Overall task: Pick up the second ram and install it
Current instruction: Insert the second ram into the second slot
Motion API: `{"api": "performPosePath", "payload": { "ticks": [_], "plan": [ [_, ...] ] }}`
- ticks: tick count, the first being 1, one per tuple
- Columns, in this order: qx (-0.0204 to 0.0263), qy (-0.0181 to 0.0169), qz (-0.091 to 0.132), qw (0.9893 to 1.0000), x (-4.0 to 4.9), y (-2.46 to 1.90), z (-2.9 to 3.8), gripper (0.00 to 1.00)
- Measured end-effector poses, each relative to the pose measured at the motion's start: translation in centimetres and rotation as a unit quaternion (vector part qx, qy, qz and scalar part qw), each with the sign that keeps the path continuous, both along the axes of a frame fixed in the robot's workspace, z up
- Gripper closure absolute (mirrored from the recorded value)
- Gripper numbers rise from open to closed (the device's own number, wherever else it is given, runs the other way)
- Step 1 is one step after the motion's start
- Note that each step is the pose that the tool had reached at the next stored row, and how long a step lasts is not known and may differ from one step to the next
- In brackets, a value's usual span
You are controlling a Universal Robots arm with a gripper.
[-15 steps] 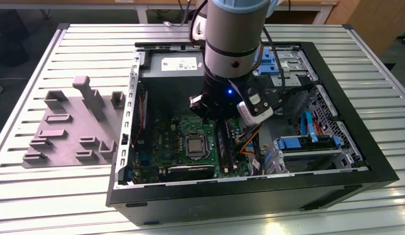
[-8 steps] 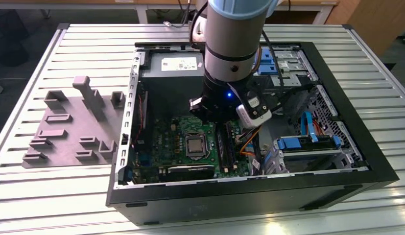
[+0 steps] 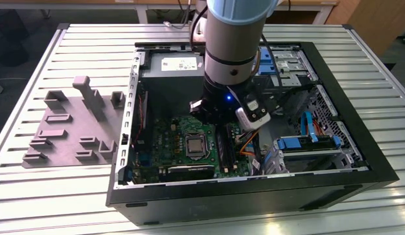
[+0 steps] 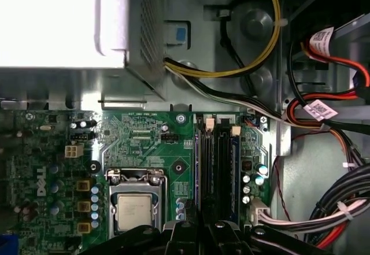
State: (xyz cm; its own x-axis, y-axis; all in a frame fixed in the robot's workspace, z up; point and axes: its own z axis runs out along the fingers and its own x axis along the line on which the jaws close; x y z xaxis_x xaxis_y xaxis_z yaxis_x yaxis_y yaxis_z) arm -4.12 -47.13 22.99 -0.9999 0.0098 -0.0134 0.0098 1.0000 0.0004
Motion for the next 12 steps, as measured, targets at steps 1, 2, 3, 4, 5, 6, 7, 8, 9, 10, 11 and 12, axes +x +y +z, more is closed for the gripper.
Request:
{"api": "performPosePath", "payload": {
  "ticks": [1,2,3,4,5,6,7,8,9,10,11,12],
  "plan": [
    [0.0002,0.0,-0.002,1.0,0.03,-0.01,-0.18,0.86],
    [0.0003,0.0,-0.004,1.0,0.04,-0.04,-0.35,0.86],
    [0.0004,0.0,-0.007,1.0,0.05,-0.06,-0.55,0.86],
    [0.0005,0.0,-0.009,1.0,0.07,-0.1,-0.7,0.86],
    [0.0004,0.0,-0.011,0.9999,0.09,-0.16,-0.79,0.86],
    [0.0004,0.0,-0.012,0.9999,0.13,-0.22,-0.84,0.86],
    [0.0005,0.0,-0.013,0.9999,0.16,-0.26,-0.85,0.86],
    [0.0005,0.0,-0.013,0.9999,0.16,-0.27,-0.85,0.86],
    [0.0005,0.0,-0.013,0.9999,0.16,-0.27,-0.85,0.86],
    [0.0004,0.0,-0.013,0.9999,0.16,-0.28,-0.85,0.86],
    [0.0004,0.0,-0.013,0.9999,0.16,-0.29,-0.85,0.86],
    [0.0005,0.0,-0.013,0.9999,0.17,-0.29,-0.85,0.86]
  ]
}}
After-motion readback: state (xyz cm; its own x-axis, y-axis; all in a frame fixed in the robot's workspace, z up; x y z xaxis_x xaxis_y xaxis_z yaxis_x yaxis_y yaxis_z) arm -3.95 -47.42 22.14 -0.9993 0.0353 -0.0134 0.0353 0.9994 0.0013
